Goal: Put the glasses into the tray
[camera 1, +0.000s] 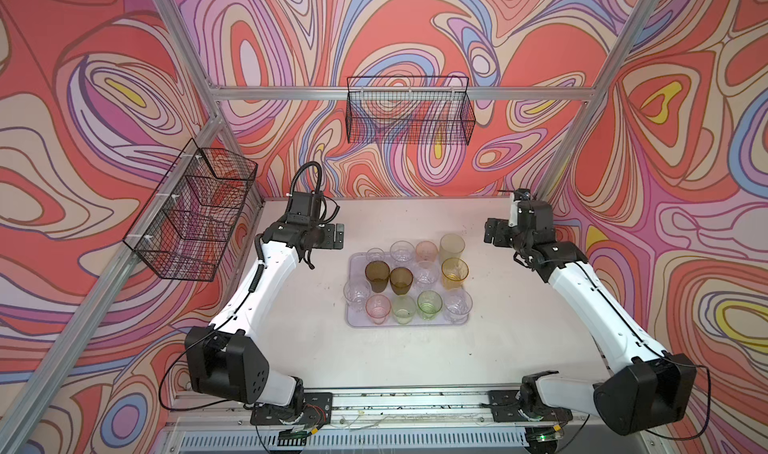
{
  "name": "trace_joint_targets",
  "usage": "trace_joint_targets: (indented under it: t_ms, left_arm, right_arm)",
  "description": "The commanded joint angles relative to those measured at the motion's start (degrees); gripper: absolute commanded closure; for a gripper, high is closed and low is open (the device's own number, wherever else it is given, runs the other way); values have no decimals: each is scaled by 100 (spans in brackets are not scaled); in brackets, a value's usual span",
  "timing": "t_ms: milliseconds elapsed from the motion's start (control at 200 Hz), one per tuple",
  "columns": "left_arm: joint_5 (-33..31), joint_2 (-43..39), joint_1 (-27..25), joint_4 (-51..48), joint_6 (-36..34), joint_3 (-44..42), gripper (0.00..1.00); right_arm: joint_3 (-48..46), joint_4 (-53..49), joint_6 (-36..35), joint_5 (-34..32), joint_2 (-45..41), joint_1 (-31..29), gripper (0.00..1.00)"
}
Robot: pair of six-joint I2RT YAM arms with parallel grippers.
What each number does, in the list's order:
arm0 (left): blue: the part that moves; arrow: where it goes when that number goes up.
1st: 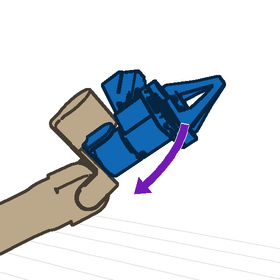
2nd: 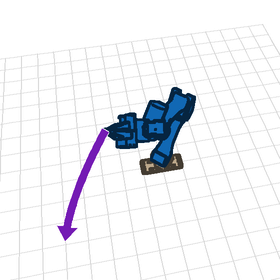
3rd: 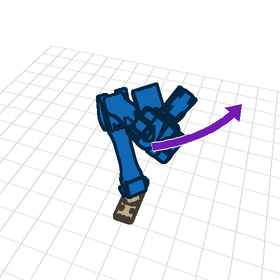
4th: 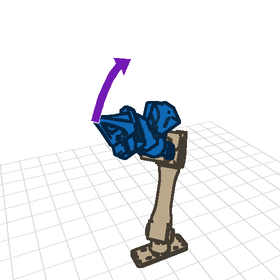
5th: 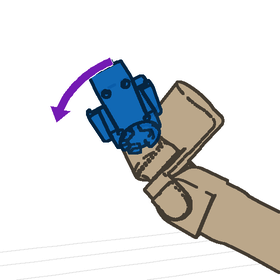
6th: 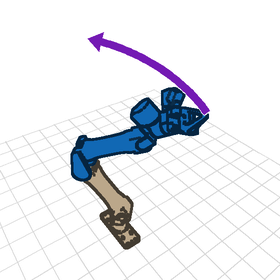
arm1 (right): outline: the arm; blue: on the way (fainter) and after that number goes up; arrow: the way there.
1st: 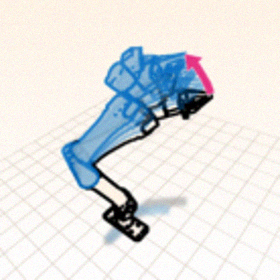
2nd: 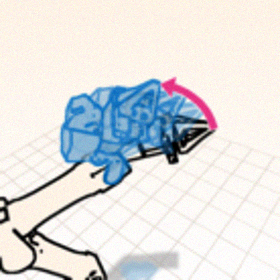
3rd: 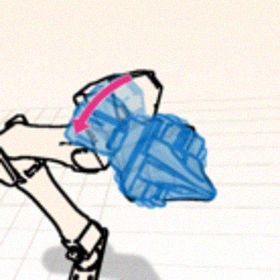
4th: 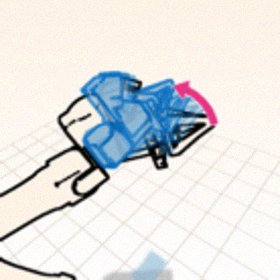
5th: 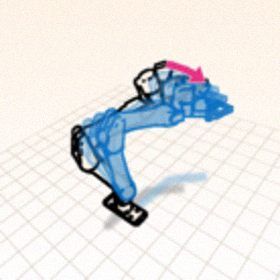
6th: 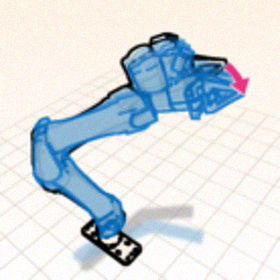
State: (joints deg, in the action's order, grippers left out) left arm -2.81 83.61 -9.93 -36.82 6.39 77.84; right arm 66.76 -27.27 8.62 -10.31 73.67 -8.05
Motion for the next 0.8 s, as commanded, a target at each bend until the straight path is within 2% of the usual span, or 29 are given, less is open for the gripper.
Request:
trace_joint_targets:
  t_ms: [0, 120, 175, 426, 571, 666, 796]
  left_arm:
    - [181, 52, 384, 1096, -225, -503, 0]
    - [1050, 7, 960, 2113, -174, -1382, 0]
    - [1198, -27, 1107, 2827, -181, -1858, 0]
    - [817, 239, 1249, 4918, -327, -3477, 0]
    - [974, 404, 1248, 5683, -457, -3949, 0]
    - [829, 348, 1248, 6101, -474, -4159, 0]
    - [693, 264, 1231, 7719, -387, -5161, 0]
  right_arm:
    - [-337, 806, -1, -182, 24, 356, 2]
    - [-1136, 1914, -163, -197, -192, 632, 2]
    - [-1570, 2483, -233, -229, -295, 720, 2]
    - [-2610, 3861, -348, -458, -211, 805, 2]
    - [-3275, 4847, -299, -491, -59, 812, 2]
    - [-3609, 5421, -353, -469, 122, 812, 2]
    - [-4108, 6543, -455, -340, 510, 808, 2]
